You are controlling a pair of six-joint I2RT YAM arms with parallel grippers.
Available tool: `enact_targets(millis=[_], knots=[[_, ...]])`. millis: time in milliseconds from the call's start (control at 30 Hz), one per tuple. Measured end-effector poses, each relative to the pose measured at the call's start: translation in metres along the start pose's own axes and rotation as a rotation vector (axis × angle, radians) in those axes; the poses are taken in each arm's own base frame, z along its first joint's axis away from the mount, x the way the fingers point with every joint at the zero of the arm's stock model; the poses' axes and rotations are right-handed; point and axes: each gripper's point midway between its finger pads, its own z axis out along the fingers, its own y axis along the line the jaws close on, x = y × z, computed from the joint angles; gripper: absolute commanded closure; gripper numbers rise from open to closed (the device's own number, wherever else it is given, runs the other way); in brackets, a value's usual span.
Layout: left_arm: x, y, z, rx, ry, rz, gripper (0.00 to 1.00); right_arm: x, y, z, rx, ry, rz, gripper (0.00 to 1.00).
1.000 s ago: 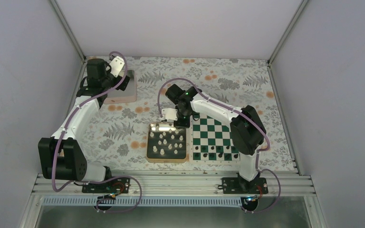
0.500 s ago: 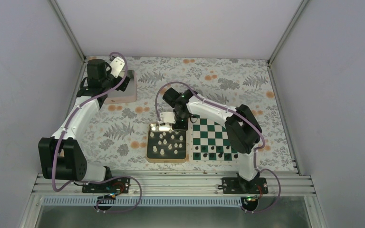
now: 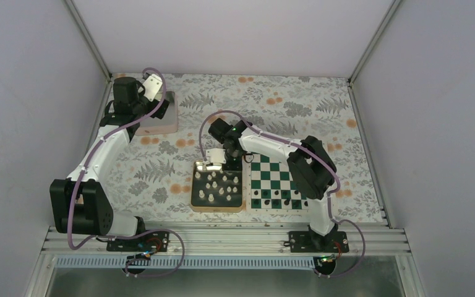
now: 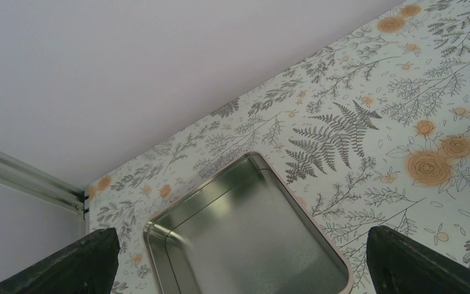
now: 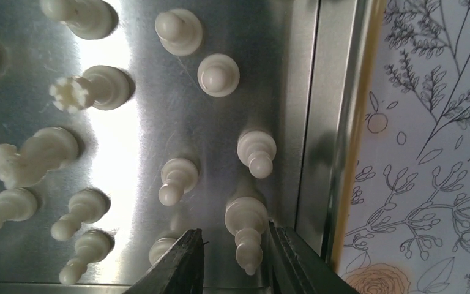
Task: Set up the chess pieces on the board
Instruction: Pick up the chess piece from the storage box.
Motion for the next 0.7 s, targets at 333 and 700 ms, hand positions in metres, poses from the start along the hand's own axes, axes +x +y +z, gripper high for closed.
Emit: enact_targets(millis=[333, 700], knots=[[-0.0005, -0.0011, 0.0000, 0.007, -0.003, 0.000, 0.00, 0.0073, -0.0025, 0.0048, 0.021, 0.031, 0.012, 0.77], [0.0043, -0.0048, 0.0013, 0.019, 0.005, -0.001, 0.00, 0.0081, -0.0029, 0.0074, 0.025, 0.033, 0.018, 0.94]])
